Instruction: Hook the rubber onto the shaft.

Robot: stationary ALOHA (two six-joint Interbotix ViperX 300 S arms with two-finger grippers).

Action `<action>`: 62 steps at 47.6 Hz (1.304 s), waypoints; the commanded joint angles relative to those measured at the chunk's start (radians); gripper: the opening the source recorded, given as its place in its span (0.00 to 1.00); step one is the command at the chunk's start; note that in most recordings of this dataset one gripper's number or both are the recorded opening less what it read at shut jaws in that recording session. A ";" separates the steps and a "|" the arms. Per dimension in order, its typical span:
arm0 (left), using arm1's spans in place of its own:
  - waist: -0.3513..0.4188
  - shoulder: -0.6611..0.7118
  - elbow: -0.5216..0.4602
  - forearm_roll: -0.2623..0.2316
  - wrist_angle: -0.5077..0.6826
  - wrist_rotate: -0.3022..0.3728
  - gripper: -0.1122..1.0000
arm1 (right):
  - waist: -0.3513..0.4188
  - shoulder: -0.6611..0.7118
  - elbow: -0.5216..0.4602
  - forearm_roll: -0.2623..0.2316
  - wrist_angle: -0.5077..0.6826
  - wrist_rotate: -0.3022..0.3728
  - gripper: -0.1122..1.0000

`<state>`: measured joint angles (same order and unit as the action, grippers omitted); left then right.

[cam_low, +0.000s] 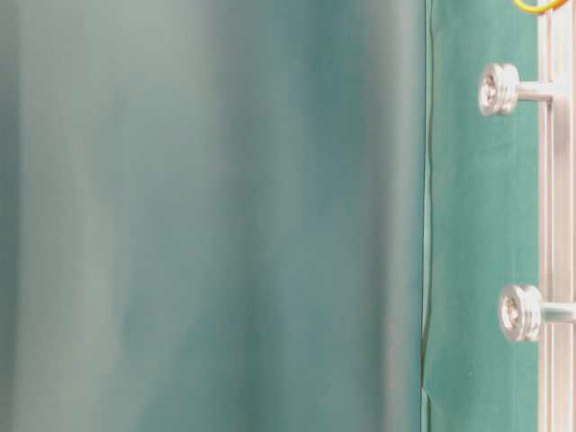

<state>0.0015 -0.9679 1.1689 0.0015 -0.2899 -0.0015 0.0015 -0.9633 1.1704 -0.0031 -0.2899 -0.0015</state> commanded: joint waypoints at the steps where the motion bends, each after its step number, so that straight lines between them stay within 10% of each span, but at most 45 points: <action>1: -0.008 0.005 -0.032 0.028 0.015 0.003 0.10 | -0.003 0.012 -0.014 0.002 -0.002 0.002 0.13; 23: -0.009 -0.008 -0.049 0.028 0.089 -0.002 0.10 | -0.003 -0.003 -0.071 0.002 0.184 0.005 0.13; 48: -0.008 -0.003 -0.152 0.028 0.655 -0.008 0.10 | -0.002 0.015 -0.193 0.002 0.785 0.005 0.13; 62: -0.008 -0.005 -0.169 0.028 0.703 -0.006 0.10 | -0.003 0.026 -0.216 0.002 0.874 0.005 0.13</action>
<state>-0.0046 -0.9787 1.0278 0.0261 0.4157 -0.0092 0.0000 -0.9449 0.9833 -0.0031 0.5844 0.0015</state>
